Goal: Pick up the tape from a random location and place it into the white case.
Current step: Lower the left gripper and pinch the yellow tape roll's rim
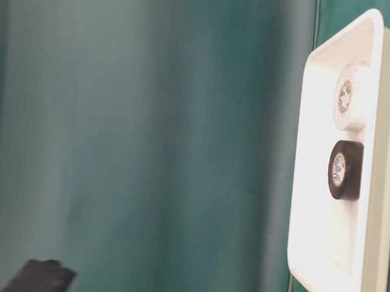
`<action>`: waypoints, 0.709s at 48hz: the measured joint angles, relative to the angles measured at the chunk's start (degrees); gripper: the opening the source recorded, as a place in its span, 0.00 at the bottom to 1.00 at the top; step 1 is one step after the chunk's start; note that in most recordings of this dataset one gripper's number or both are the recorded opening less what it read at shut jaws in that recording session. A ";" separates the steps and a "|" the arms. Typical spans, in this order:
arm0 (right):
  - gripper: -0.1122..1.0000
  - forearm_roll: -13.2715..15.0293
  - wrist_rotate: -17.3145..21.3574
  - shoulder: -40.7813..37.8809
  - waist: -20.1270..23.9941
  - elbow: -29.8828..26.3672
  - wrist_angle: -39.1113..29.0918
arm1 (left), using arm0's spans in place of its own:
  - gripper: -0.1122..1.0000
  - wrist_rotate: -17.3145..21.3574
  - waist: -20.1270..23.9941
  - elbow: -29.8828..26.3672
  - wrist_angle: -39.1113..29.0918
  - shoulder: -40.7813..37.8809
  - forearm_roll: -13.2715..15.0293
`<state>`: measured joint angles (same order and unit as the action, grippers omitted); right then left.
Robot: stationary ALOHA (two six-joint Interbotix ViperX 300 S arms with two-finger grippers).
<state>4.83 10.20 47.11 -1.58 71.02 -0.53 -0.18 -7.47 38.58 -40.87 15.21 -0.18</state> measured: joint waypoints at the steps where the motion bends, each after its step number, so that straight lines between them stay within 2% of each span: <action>1: 0.87 0.00 0.00 0.00 0.00 0.00 0.00 | 0.91 0.00 0.00 0.18 0.09 -0.44 0.00; 14: 0.87 0.00 -0.09 -0.09 0.00 0.00 -0.35 | 0.91 0.00 0.00 3.34 6.24 -5.63 -0.09; 34: 0.87 0.00 -0.09 -0.09 0.00 0.00 -0.44 | 0.91 0.00 0.53 7.38 13.89 -8.70 -0.09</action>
<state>4.83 10.11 47.02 -1.58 71.02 -0.97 -0.18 -6.94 45.97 -26.98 6.50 -0.26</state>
